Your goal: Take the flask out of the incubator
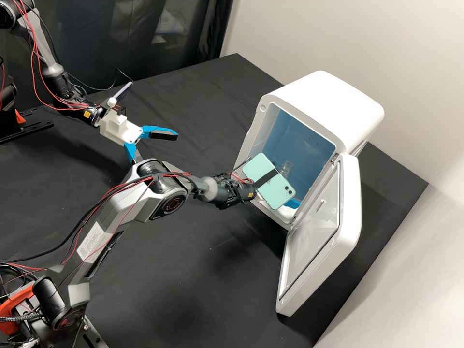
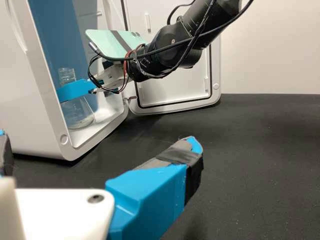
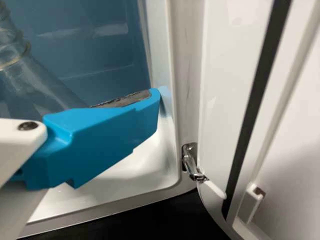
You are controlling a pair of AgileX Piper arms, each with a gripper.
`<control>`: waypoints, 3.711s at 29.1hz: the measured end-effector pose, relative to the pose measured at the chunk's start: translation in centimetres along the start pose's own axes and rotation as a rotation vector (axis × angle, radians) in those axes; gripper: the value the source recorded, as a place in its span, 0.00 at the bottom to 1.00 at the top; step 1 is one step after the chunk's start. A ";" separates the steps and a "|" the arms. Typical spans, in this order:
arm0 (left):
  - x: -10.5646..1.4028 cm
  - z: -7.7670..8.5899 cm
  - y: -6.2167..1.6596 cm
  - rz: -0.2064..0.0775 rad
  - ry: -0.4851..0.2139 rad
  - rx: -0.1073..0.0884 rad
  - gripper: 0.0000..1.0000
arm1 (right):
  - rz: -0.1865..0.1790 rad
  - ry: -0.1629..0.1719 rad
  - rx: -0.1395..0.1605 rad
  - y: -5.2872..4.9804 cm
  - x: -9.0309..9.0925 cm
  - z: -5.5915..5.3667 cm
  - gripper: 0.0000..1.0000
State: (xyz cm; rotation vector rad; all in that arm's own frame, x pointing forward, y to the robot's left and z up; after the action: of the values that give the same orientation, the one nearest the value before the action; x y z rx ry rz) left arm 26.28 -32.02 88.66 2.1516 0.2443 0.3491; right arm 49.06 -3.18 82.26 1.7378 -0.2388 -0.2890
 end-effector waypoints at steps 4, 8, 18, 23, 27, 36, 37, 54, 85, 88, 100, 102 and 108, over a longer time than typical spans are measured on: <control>0.0 0.0 -0.05 -0.002 0.000 0.000 1.00 | -0.005 0.002 0.017 -0.1 0.0 0.0 0.00; 0.0 0.0 -0.05 -0.002 0.000 0.000 1.00 | -0.011 0.000 0.006 -0.3 0.2 0.2 0.00; -0.2 0.0 -0.23 -0.009 0.000 -0.002 1.00 | -0.013 -0.002 0.006 -0.4 0.3 0.3 0.00; -0.2 0.0 -0.23 -0.009 0.000 -0.002 1.00 | -0.014 -0.001 0.029 -0.3 0.3 0.2 0.00; -0.2 0.0 -0.23 -0.009 0.000 -0.002 1.00 | -0.015 0.005 0.051 -0.2 0.3 0.0 0.00; -0.2 0.0 -0.23 -0.009 0.000 -0.002 1.00 | -0.021 0.008 0.047 -0.2 0.4 -0.1 0.00; -0.2 0.0 -0.23 -0.009 0.000 -0.002 1.00 | -0.021 0.008 0.047 -0.2 0.4 -0.1 0.00; -0.2 0.0 -0.23 -0.009 0.000 -0.002 1.00 | -0.010 0.018 0.047 -0.1 0.4 -0.2 0.00; -0.5 0.2 -0.54 -0.021 -0.002 -0.004 1.00 | -0.006 0.061 0.093 0.0 -5.3 2.5 0.00; -0.6 0.2 -0.58 -0.021 -0.003 -0.005 1.00 | 0.001 0.058 0.104 0.3 -6.3 3.1 0.00; -0.8 0.2 -0.58 -0.018 -0.003 -0.006 1.00 | -0.005 0.030 0.099 0.2 -9.6 4.7 0.00; -0.8 0.2 -0.58 -0.018 -0.003 -0.007 1.00 | -0.009 0.025 0.096 0.2 -10.3 4.9 0.00; -0.8 0.2 -0.58 -0.020 -0.007 -0.004 1.00 | -0.012 0.053 0.072 -0.1 -12.3 5.4 0.00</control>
State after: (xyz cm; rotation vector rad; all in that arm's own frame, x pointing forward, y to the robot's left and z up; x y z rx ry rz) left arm 25.53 -32.11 87.93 2.1444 0.2601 0.3302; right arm 35.65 -4.25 81.92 1.8163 -0.2023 -0.2457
